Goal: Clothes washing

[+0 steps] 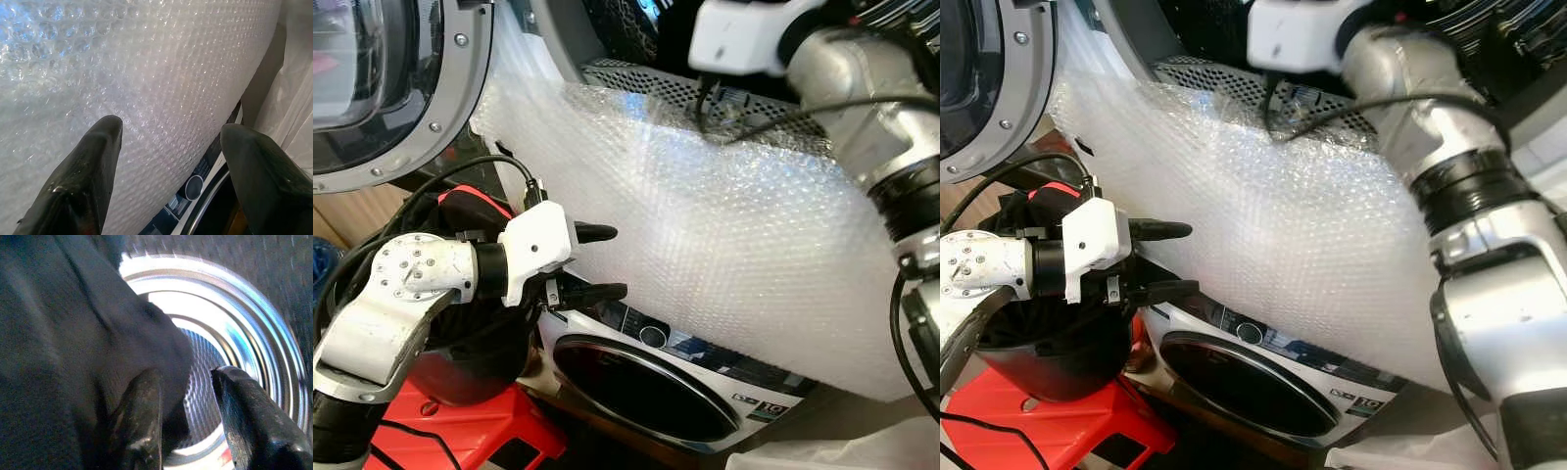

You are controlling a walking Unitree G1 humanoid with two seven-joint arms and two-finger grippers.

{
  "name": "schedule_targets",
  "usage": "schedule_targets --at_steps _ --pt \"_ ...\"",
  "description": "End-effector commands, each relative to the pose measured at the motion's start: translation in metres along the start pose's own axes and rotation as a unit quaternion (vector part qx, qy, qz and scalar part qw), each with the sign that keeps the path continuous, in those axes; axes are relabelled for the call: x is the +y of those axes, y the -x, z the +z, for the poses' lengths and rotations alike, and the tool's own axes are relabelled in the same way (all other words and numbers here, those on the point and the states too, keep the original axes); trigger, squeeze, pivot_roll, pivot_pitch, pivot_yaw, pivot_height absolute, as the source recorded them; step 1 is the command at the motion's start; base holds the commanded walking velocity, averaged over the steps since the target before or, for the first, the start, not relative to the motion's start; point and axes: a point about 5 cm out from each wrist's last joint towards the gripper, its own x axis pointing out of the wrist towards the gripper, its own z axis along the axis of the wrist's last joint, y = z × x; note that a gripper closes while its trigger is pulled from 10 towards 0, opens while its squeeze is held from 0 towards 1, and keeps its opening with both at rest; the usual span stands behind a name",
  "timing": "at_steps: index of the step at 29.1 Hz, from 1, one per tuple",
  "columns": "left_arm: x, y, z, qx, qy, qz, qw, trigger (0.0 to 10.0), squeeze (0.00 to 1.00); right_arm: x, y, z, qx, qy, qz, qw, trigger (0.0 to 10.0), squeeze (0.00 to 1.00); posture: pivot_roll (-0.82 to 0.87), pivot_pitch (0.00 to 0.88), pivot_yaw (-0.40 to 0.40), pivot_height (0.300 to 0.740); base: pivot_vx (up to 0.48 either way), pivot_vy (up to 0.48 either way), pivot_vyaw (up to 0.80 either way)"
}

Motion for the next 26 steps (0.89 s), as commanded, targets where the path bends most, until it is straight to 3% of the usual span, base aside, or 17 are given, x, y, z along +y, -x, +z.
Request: schedule_targets --at_steps 1,2,3,4,5,6,8,9,10,13,16,21,22,23,24,26 --pt "-0.004 -0.003 0.007 -0.011 -0.006 -0.013 1.000 10.0 0.00 -0.015 0.001 -0.018 0.037 -0.041 -0.057 0.997 10.0 0.00 0.12 0.206 -0.079 0.740 0.000 0.000 0.00" --pt "-0.004 -0.003 0.007 -0.011 -0.006 -0.013 1.000 10.0 0.00 -0.018 0.001 -0.021 0.042 -0.055 -0.070 0.995 10.0 0.00 0.12 0.206 -0.079 0.740 0.000 0.000 0.00" --pt "-0.004 -0.002 0.007 -0.010 -0.006 -0.013 1.000 10.0 0.00 -0.024 0.001 -0.022 0.040 -0.103 -0.096 0.989 10.0 0.00 0.12 0.206 -0.079 0.740 0.000 0.000 0.00" --pt "-0.004 -0.002 0.007 -0.010 -0.006 -0.013 1.000 10.0 0.00 -0.024 0.001 -0.022 0.040 -0.103 -0.096 0.989 10.0 0.00 0.12 0.206 -0.079 0.740 0.000 0.000 0.00" --pt "-0.004 -0.002 0.006 -0.010 -0.006 -0.012 1.000 10.0 0.00 -0.033 0.002 -0.017 0.007 -0.197 -0.115 0.974 10.0 0.00 0.12 0.203 -0.081 0.740 0.000 0.000 0.00" --pt "-0.004 -0.002 0.006 -0.010 -0.006 -0.012 1.000 10.0 0.00 -0.036 0.003 -0.015 -0.012 -0.235 -0.120 0.964 10.0 0.00 0.12 0.203 -0.081 0.740 0.000 0.000 0.00" --pt "-0.004 -0.002 0.006 -0.010 -0.006 -0.011 1.000 10.0 0.00 -0.046 0.007 -0.004 -0.077 -0.338 -0.125 0.930 10.0 0.00 0.12 0.203 -0.081 0.740 0.000 0.000 0.00" --pt "-0.005 -0.002 0.006 -0.010 -0.005 -0.011 1.000 10.0 0.00 -0.055 0.017 0.011 -0.170 -0.420 -0.113 0.884 10.0 0.00 0.12 0.201 -0.082 0.740 0.000 0.000 0.00" --pt "-0.005 -0.002 0.006 -0.009 -0.005 -0.011 1.000 10.0 0.00 -0.057 0.020 0.015 -0.191 -0.433 -0.110 0.874 10.0 0.00 0.12 0.201 -0.082 0.740 0.000 0.000 0.00" --pt "-0.004 -0.001 0.005 -0.008 -0.005 -0.009 1.000 10.0 0.00 -0.061 0.039 0.027 -0.273 -0.500 -0.077 0.819 10.0 0.00 0.12 0.196 -0.081 0.740 0.000 0.000 0.00" --pt "-0.001 0.001 0.005 -0.005 -0.008 -0.003 1.000 10.0 0.00 -0.061 0.059 0.033 -0.330 -0.537 -0.043 0.775 10.0 0.00 0.12 0.193 -0.083 0.740 0.000 0.000 0.00" --pt "0.008 0.009 0.004 0.022 -0.020 0.027 0.999 10.0 0.00 -0.055 0.085 0.035 -0.377 -0.576 0.002 0.725 10.0 0.00 0.13 0.192 -0.083 0.740 0.000 0.000 0.00" --pt "0.014 0.013 0.000 0.051 -0.031 0.050 0.997 10.0 0.00 -0.050 0.094 0.035 -0.383 -0.593 0.017 0.709 10.0 0.00 0.14 0.195 -0.087 0.740 0.000 0.000 0.00" --pt "0.014 0.013 0.000 0.051 -0.031 0.050 0.997 10.0 0.00 -0.050 0.094 0.035 -0.383 -0.593 0.017 0.709 10.0 0.00 0.14 0.195 -0.087 0.740 0.000 0.000 0.00" --pt "0.020 0.019 -0.003 0.078 -0.040 0.081 0.993 10.0 0.00 -0.039 0.107 0.036 -0.380 -0.616 0.037 0.689 10.0 0.00 0.15 0.203 -0.096 0.740 0.000 0.000 0.00" --pt "0.022 0.021 -0.004 0.085 -0.041 0.092 0.991 10.0 0.00 -0.034 0.113 0.037 -0.377 -0.625 0.046 0.682 10.0 0.00 0.16 0.210 -0.099 0.740 0.000 0.000 0.00"
